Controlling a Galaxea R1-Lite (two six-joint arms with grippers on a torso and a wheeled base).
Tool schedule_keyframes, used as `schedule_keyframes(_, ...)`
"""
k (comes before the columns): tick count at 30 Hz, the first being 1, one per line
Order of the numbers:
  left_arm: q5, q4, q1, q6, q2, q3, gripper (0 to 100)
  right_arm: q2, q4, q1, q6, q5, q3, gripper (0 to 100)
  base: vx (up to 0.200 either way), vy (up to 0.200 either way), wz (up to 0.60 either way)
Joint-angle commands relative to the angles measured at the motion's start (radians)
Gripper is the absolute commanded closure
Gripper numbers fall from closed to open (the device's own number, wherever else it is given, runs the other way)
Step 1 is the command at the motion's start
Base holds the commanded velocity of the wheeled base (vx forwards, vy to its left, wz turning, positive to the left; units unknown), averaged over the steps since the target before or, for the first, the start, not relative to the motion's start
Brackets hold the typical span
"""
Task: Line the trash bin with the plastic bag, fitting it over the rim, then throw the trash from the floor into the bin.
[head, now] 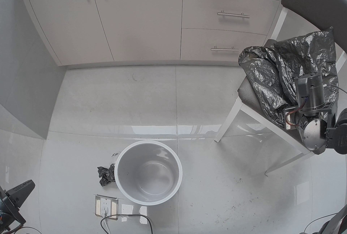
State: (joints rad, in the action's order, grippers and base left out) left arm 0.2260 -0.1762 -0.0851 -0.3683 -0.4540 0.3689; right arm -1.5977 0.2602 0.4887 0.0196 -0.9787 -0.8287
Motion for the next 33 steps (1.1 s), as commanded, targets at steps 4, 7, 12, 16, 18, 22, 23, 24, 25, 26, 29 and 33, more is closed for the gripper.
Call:
schedule_keyframes(4, 0.001, 0.006, -0.001, 0.000, 0.035, -0.004, 100, 0.030, 0.002, 0.005, 0.002, 0.003, 0.031, 100, 0.000, 0.000, 0.00)
schedule_keyframes(7, 0.001, 0.006, 0.001, 0.000, 0.034, -0.010, 100, 0.045, 0.004, 0.011, 0.013, 0.014, 0.028, 100, 0.000, 0.000, 0.00)
schedule_keyframes(12, 0.000, 0.009, 0.001, -0.001, 0.043, -0.012, 100, 0.094, 0.027, 0.064, 0.137, 0.097, 0.019, 100, 0.000, 0.000, 0.00)
schedule_keyframes(16, 0.000, 0.017, 0.001, -0.001, 0.043, -0.016, 100, 0.166, 0.024, 0.131, 0.257, 0.181, -0.017, 100, 0.000, 0.000, 0.00)
schedule_keyframes(18, 0.000, 0.026, -0.001, -0.001, 0.043, -0.018, 100, 0.203, 0.024, 0.162, 0.286, 0.203, -0.023, 100, 0.000, 0.000, 0.00)
schedule_keyframes(22, 0.000, 0.034, -0.001, -0.001, 0.043, -0.024, 100, 0.239, 0.024, 0.165, 0.324, 0.258, -0.024, 100, 0.000, 0.000, 0.00)
schedule_keyframes(23, 0.001, 0.038, -0.001, -0.003, 0.046, -0.028, 100, 0.254, 0.021, 0.169, 0.356, 0.272, -0.023, 100, 0.000, 0.000, 0.00)
schedule_keyframes(24, 0.001, 0.049, -0.002, -0.003, 0.058, -0.035, 100, 0.262, 0.017, 0.171, 0.373, 0.279, -0.023, 100, 0.000, 0.000, 0.00)
schedule_keyframes(25, 0.001, 0.052, -0.004, -0.004, 0.061, -0.038, 100, 0.263, 0.016, 0.172, 0.378, 0.281, -0.023, 100, 0.000, 0.000, 0.00)
schedule_keyframes(26, 0.003, 0.070, -0.015, -0.006, 0.075, -0.050, 100, 0.269, 0.016, 0.174, 0.396, 0.292, -0.026, 100, 0.000, 0.000, 0.00)
schedule_keyframes(29, 0.013, 0.098, -0.073, -0.009, 0.084, -0.064, 100, 0.292, 0.014, 0.197, 0.430, 0.299, -0.027, 100, 0.000, 0.000, 0.00)
schedule_keyframes(33, 0.015, 0.115, -0.127, -0.026, 0.077, -0.061, 100, 0.329, 0.014, 0.235, 0.454, 0.319, -0.029, 100, 0.000, 0.000, 0.00)
